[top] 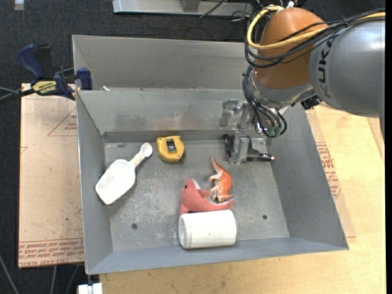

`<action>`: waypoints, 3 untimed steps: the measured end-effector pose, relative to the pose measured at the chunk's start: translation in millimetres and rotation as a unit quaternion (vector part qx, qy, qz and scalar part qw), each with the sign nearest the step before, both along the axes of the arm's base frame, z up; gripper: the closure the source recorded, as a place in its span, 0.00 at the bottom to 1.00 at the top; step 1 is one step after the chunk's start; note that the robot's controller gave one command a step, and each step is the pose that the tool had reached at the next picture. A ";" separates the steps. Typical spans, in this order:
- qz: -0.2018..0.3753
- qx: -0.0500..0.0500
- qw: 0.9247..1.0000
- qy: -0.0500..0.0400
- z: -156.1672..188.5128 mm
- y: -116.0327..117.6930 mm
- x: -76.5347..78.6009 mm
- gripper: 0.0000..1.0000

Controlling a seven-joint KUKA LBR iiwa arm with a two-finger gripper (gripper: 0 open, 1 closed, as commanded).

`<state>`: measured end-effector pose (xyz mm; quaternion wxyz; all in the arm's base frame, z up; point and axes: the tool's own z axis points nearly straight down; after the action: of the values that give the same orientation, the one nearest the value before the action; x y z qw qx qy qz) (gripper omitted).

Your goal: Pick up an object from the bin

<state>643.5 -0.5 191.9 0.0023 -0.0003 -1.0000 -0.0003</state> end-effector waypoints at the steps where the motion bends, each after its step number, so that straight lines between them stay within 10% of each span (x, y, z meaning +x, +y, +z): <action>1: 0.000 0.000 1.000 -0.003 5.3 0.0 1.1 0.00; 2: 0.075 0.000 0.997 -0.004 -35.0 -2.4 -3.7 0.00; 3: 0.234 0.001 0.972 -0.002 -49.2 -2.6 -17.0 0.00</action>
Offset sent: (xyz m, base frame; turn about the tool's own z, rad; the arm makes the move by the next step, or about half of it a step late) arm -0.0159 -0.0082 -0.1219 -0.4589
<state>626.5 -3.1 142.7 -0.0001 0.2337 -0.9723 -0.0009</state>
